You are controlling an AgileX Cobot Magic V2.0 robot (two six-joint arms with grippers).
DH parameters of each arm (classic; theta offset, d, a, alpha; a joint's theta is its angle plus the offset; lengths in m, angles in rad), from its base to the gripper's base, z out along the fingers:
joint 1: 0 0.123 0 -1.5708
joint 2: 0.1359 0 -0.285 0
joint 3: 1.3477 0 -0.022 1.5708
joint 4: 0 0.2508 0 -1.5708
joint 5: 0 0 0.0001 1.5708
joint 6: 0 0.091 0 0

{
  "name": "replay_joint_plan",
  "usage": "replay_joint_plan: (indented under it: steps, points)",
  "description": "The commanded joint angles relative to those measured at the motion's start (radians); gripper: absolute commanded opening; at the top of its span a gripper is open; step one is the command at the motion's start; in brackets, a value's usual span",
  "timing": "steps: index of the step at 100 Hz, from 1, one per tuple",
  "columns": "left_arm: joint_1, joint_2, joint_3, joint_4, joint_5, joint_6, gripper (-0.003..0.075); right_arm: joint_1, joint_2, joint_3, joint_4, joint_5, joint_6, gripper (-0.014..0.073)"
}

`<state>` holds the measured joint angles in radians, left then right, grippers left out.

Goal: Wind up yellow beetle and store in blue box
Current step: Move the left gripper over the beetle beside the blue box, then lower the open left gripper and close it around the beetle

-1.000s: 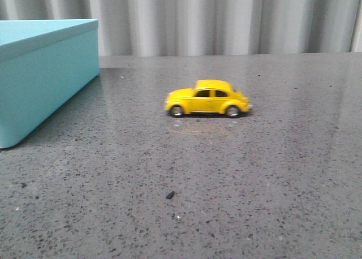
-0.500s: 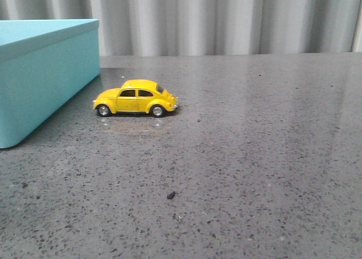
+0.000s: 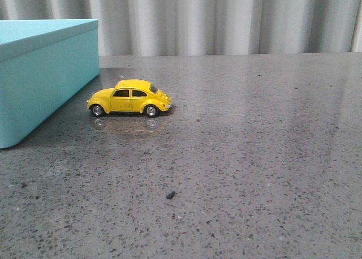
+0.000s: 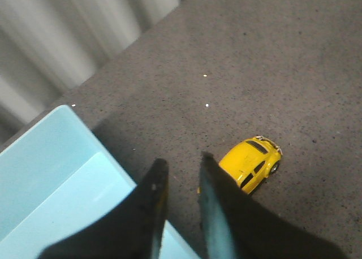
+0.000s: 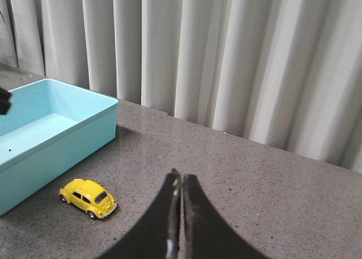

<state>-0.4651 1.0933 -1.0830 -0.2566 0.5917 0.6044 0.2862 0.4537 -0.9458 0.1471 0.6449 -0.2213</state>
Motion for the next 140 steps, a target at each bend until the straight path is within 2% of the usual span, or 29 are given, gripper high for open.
replay_joint_plan:
  steps: [1,5,11,25,50,68,88,94,104,111,125,140]
  points:
    - [-0.037,0.06,-0.098,0.007,-0.025,0.001,0.0358,0.002,0.008,-0.023,-0.007,-0.071,-0.015,-0.0041]
    - [-0.052,0.09,-0.116,0.009,-0.025,0.001,0.0407,0.002,0.008,-0.023,-0.007,-0.071,-0.017,-0.0041]
    - [-0.067,0.129,-0.142,0.019,-0.018,0.001,0.043,0.002,0.008,-0.023,-0.008,-0.071,-0.025,-0.0041]
    - [-0.078,0.24,-0.205,0.038,0.075,-0.01,0.041,0.002,0.008,-0.023,-0.008,-0.08,-0.053,-0.0041]
    - [-0.078,0.38,-0.346,0.032,0.181,-0.055,0.0324,0.002,0.008,-0.02,-0.01,-0.094,-0.054,-0.0041]
    - [-0.078,0.42,-0.454,0.036,0.227,-0.165,0.0323,0.002,0.0,0.036,-0.015,-0.124,-0.054,-0.0041]
    - [-0.078,0.465,-0.525,0.065,0.413,-0.202,0.0323,0.002,0.0,0.074,-0.015,-0.159,-0.054,-0.0041]
    - [-0.078,0.474,-0.525,0.074,0.428,-0.167,0.0326,0.002,0.0,0.083,-0.015,-0.183,-0.054,-0.0041]
    - [-0.078,0.478,-0.525,0.074,0.427,0.014,0.0351,0.002,0.0,0.097,-0.015,-0.224,-0.054,-0.0041]
    - [-0.078,0.482,-0.525,0.076,0.427,0.086,0.0372,0.002,0.0,0.098,-0.015,-0.228,-0.054,-0.0041]
    - [-0.078,0.503,-0.527,0.143,0.431,0.125,0.038,0.002,0.0,0.098,-0.015,-0.228,-0.054,-0.0041]
    - [-0.078,0.535,-0.528,0.12,0.438,0.142,0.0386,0.002,0.0,0.098,-0.015,-0.227,-0.054,-0.0041]
